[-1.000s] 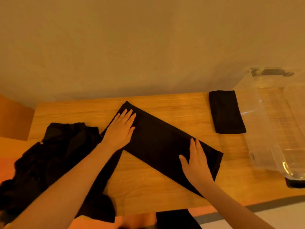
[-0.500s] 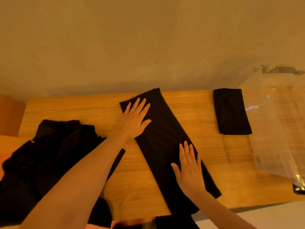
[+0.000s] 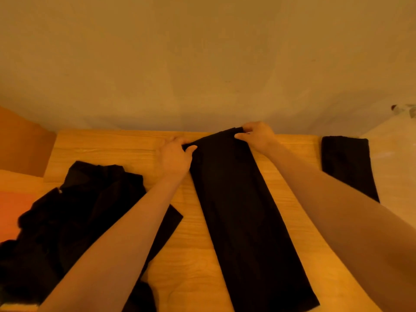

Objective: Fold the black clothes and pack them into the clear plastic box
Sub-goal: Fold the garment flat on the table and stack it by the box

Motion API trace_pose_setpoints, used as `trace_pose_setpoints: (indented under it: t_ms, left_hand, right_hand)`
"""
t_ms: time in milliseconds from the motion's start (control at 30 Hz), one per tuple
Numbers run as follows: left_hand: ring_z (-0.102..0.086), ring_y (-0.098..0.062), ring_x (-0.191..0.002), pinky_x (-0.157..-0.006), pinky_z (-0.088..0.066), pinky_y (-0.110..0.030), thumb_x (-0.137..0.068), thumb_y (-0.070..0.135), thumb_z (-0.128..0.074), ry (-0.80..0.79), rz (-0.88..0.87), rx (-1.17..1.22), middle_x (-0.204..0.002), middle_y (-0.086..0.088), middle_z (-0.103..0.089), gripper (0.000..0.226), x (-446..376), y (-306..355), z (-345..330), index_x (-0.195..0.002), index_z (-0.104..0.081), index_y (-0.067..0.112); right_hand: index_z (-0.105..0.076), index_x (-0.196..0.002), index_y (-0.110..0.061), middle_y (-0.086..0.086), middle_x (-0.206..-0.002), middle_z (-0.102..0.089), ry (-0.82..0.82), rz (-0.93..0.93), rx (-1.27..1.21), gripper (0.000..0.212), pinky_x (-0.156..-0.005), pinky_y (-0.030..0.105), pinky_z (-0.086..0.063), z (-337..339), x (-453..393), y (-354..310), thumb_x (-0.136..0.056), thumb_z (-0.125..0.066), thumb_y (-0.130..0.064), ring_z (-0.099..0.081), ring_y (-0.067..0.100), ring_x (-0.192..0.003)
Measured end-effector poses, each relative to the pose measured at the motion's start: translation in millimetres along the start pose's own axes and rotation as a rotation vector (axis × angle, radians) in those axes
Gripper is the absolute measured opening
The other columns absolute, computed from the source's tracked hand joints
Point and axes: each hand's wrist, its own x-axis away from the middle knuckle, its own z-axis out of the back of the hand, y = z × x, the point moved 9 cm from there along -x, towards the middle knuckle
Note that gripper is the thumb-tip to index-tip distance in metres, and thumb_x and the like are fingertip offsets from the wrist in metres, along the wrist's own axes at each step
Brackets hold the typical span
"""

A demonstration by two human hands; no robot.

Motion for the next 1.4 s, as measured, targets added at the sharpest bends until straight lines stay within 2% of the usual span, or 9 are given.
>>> trace_pose_setpoints:
  t_ms: [200, 300, 533, 667, 900, 1033, 1167, 1267, 1400]
  left_hand:
    - [-0.055, -0.008, -0.083, -0.069, -0.042, -0.019, -0.087, 0.016, -0.063, -0.073, 0.180, 0.344, -0.088, 0.005, -0.060, 0.006, -14, -10, 3, -0.090, -0.065, 0.011]
    - [-0.057, -0.008, -0.075, -0.055, -0.048, -0.013, -0.088, 0.009, -0.061, -0.130, 0.257, 0.544, -0.082, 0.006, -0.060, 0.014, -17, -14, 4, -0.078, -0.058, 0.020]
    - [-0.062, -0.010, -0.081, -0.067, -0.054, -0.019, -0.088, 0.009, -0.061, -0.128, 0.355, 0.652, -0.086, 0.001, -0.062, 0.013, -14, -30, 3, -0.079, -0.060, 0.019]
    - [-0.059, -0.012, -0.079, -0.059, -0.050, -0.018, -0.091, 0.012, -0.056, -0.103, 0.329, 0.424, -0.088, 0.001, -0.060, 0.006, -18, -30, 9, -0.086, -0.058, 0.015]
    - [-0.046, -0.028, -0.117, -0.093, -0.038, -0.031, -0.092, 0.014, -0.048, 0.094, 0.018, -0.120, -0.129, -0.014, -0.049, 0.036, 6, 21, 17, -0.126, -0.046, 0.005]
    - [-0.003, -0.031, -0.144, -0.115, -0.002, -0.039, -0.093, 0.046, -0.028, -0.114, -0.042, -0.229, -0.155, -0.017, -0.009, 0.068, 76, 39, -42, -0.147, -0.018, 0.005]
    - [-0.012, -0.034, -0.142, -0.113, -0.017, -0.049, -0.089, 0.053, -0.017, -0.167, -0.157, -0.484, -0.153, -0.019, -0.018, 0.074, 88, 27, -66, -0.145, -0.023, 0.006]
    - [0.006, -0.028, -0.144, -0.116, -0.001, -0.045, -0.093, 0.053, -0.016, -0.250, -0.324, -0.559, -0.157, -0.012, 0.000, 0.068, 73, 36, -77, -0.149, -0.007, 0.013]
    - [0.014, -0.028, -0.143, -0.113, 0.009, -0.046, -0.096, 0.049, -0.022, -0.233, -0.326, -0.608, -0.156, -0.012, 0.011, 0.067, 72, 44, -61, -0.149, 0.003, 0.015]
  right_hand:
    - [-0.068, -0.088, 0.001, 0.004, -0.076, -0.062, 0.079, 0.013, -0.337, 0.016, -0.062, 0.012, -0.045, 10, -16, 2, -0.081, -0.069, -0.014, -0.055, 0.008, -0.069]
    - [-0.068, -0.086, -0.003, -0.003, -0.072, -0.060, 0.070, 0.045, -0.321, 0.012, -0.067, 0.020, -0.047, 10, -23, -7, -0.080, -0.071, -0.013, -0.055, 0.008, -0.068]
    - [-0.069, -0.091, -0.003, -0.001, -0.083, -0.063, -0.027, 0.195, -0.260, 0.011, -0.068, 0.015, -0.046, -4, -32, -29, -0.084, -0.065, -0.010, -0.057, 0.009, -0.077]
    - [-0.069, -0.095, -0.006, 0.001, -0.094, -0.059, 0.038, 0.172, -0.073, 0.014, -0.070, 0.022, -0.039, -13, -44, -18, -0.087, -0.062, -0.017, -0.051, 0.011, -0.084]
    - [-0.053, -0.124, -0.009, 0.009, -0.126, -0.055, 0.214, 0.249, 0.059, 0.031, -0.087, 0.025, -0.041, 0, -16, -34, -0.094, -0.050, -0.012, -0.052, 0.021, -0.114]
    - [-0.046, -0.134, -0.007, 0.013, -0.139, -0.046, 0.259, 0.475, 0.285, 0.042, -0.107, 0.037, -0.031, -27, 63, -33, -0.093, -0.050, -0.012, -0.039, 0.027, -0.132]
    - [-0.041, -0.137, -0.013, 0.007, -0.145, -0.041, 0.147, 0.420, 0.683, 0.050, -0.114, 0.043, -0.020, -71, 118, 28, -0.098, -0.022, -0.039, -0.026, 0.021, -0.136]
    - [-0.036, -0.139, -0.013, 0.006, -0.146, -0.038, 0.133, 0.269, 0.736, 0.065, -0.111, 0.048, -0.021, -71, 134, 60, -0.097, 0.000, -0.048, -0.032, 0.024, -0.136]
    - [-0.026, -0.142, -0.009, 0.009, -0.148, -0.025, 0.228, 0.196, 0.710, 0.068, -0.105, 0.045, -0.022, -59, 164, 62, -0.096, 0.000, -0.052, -0.027, 0.025, -0.136]
